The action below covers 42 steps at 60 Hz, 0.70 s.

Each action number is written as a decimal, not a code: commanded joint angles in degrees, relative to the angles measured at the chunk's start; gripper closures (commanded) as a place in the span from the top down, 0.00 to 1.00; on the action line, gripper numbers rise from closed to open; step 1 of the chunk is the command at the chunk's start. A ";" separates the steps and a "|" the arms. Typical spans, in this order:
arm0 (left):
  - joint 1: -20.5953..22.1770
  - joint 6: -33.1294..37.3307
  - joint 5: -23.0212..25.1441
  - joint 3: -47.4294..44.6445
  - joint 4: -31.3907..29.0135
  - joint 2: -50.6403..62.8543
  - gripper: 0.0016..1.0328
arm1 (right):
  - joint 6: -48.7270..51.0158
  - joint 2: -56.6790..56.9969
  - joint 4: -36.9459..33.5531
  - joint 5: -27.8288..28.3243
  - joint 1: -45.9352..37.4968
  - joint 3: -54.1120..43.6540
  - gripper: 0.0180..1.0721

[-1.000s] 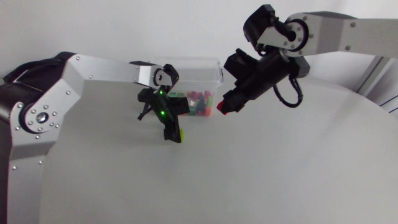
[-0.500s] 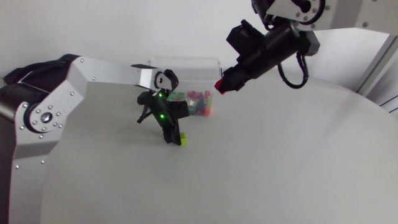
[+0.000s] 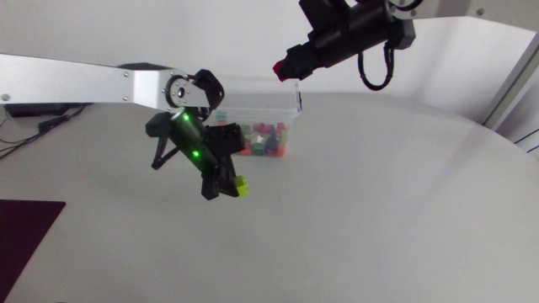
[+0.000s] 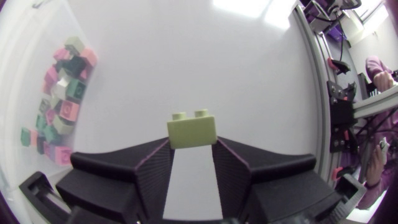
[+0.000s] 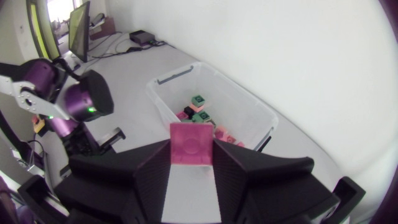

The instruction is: Place the duplo bricks in the container

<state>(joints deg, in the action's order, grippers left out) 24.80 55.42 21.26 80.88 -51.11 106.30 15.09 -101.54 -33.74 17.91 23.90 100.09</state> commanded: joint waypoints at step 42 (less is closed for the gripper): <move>-8.10 -19.47 5.55 0.94 14.90 -17.97 0.24 | -3.23 -22.65 19.23 -2.00 1.24 11.62 0.86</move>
<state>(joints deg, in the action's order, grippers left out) 17.72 39.66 25.96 80.07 -38.46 89.80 11.99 -121.67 -13.80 16.38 25.08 108.79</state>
